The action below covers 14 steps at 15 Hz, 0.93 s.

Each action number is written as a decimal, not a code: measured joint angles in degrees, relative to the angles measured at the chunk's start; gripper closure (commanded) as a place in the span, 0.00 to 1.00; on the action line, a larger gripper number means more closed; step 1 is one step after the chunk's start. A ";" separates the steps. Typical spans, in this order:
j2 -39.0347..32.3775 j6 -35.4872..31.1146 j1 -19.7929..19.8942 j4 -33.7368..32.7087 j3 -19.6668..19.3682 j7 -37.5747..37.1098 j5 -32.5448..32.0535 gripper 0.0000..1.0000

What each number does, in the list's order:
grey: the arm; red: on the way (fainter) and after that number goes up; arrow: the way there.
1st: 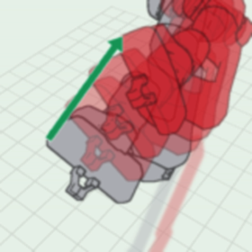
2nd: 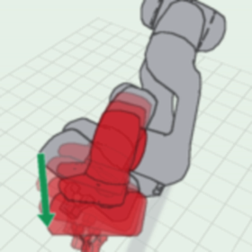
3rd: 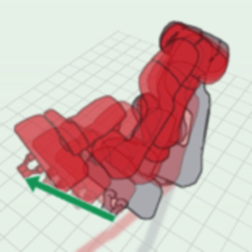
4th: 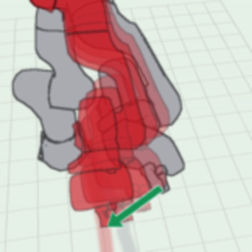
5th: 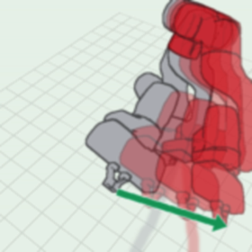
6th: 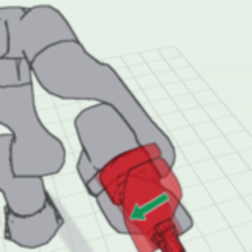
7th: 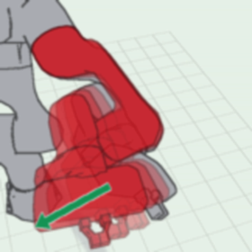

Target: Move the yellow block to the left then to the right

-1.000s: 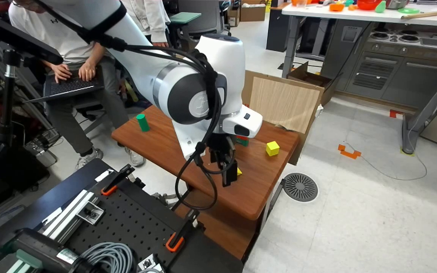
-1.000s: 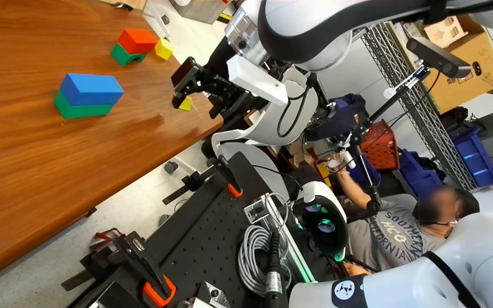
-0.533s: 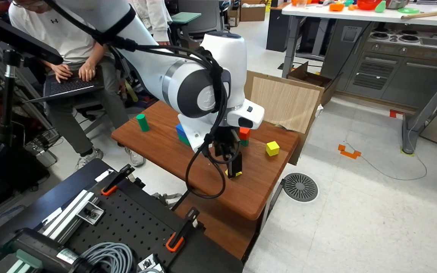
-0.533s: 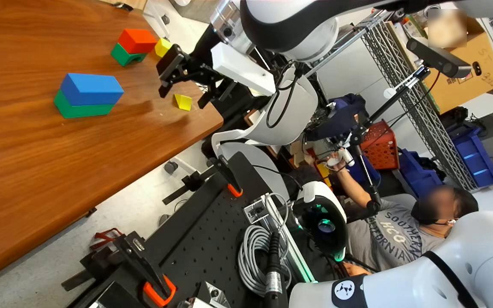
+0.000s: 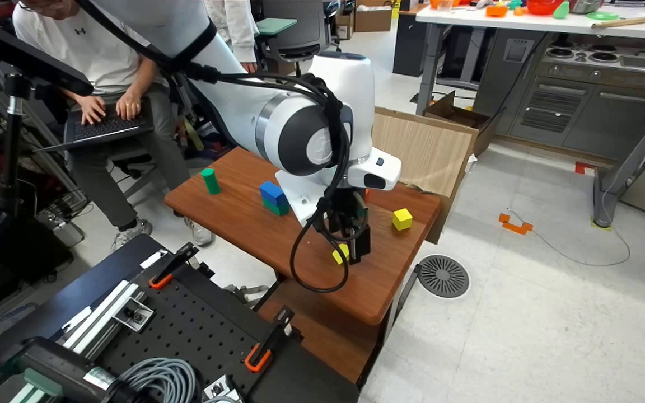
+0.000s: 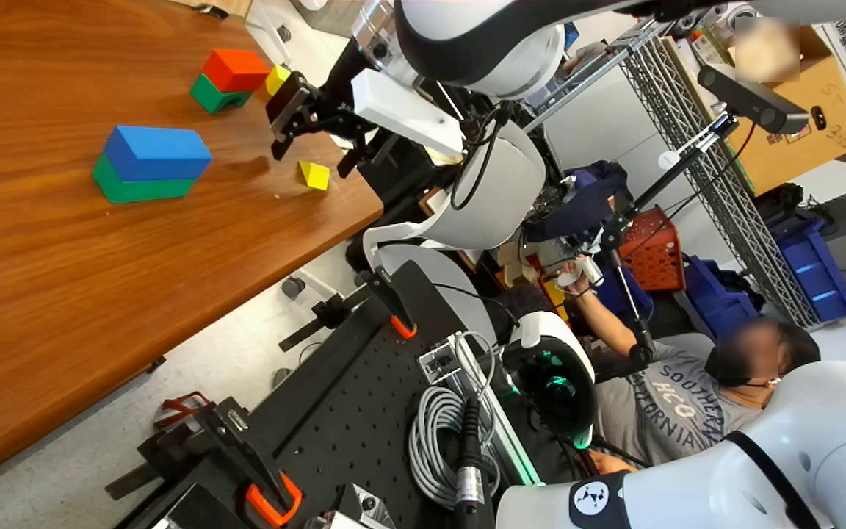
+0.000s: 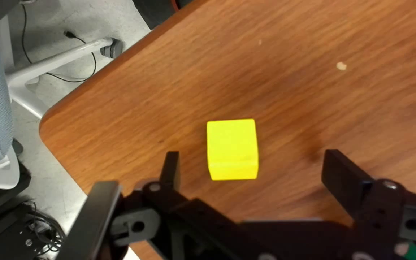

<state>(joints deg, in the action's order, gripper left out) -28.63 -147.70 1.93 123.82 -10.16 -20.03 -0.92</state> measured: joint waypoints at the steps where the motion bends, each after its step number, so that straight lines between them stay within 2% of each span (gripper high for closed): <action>1: -0.36 0.04 -0.13 -0.30 -0.07 -0.02 0.00 0.00; 4: -1.36 0.08 -0.45 -0.83 -0.12 -0.10 0.00 0.00; 5: -1.67 0.08 -0.61 -1.05 -0.17 -0.16 0.00 0.05; 6: -1.85 0.11 -0.78 -1.20 -0.25 -0.20 -0.01 0.28; 8: -1.91 0.18 -1.06 -1.35 -0.39 -0.26 -0.04 0.31; 14: -1.93 0.57 -2.31 -1.99 -1.30 -1.39 -0.99 0.75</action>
<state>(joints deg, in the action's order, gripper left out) -30.56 -147.13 -0.39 121.83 -11.46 -21.43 -1.91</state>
